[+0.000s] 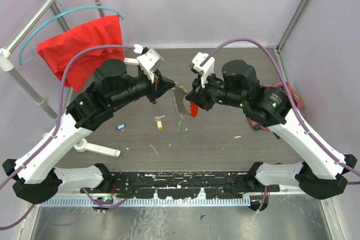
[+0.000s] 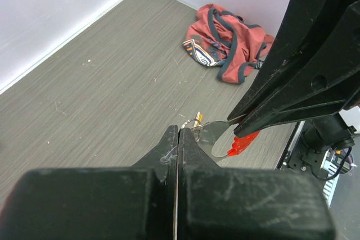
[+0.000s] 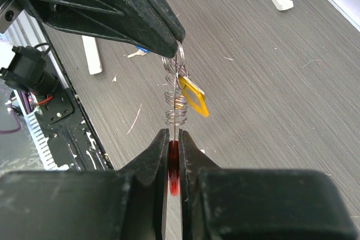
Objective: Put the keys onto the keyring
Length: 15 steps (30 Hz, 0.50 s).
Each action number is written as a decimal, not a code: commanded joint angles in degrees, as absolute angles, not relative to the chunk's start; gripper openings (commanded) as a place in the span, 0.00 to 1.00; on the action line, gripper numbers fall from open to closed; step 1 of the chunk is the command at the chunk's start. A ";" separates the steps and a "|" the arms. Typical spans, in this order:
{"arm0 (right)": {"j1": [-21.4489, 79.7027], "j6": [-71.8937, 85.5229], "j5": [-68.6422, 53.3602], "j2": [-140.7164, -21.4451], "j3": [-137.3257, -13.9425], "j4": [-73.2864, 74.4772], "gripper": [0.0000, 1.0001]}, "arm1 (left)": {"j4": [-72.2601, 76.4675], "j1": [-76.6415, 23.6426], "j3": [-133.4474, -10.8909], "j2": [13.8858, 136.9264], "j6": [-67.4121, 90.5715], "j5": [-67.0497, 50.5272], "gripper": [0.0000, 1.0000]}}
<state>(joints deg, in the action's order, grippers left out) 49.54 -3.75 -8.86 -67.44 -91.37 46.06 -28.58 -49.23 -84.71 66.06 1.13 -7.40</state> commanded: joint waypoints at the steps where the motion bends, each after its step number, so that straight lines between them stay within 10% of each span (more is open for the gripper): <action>1: 50.18 -2.83 -8.88 -67.16 -92.81 41.66 0.01 | -28.80 -49.26 -85.90 65.83 1.61 -5.39 0.00; 15: 50.69 -2.20 -7.24 -68.83 -90.88 40.05 0.01 | -27.57 -49.83 -85.45 66.01 2.33 -6.59 0.00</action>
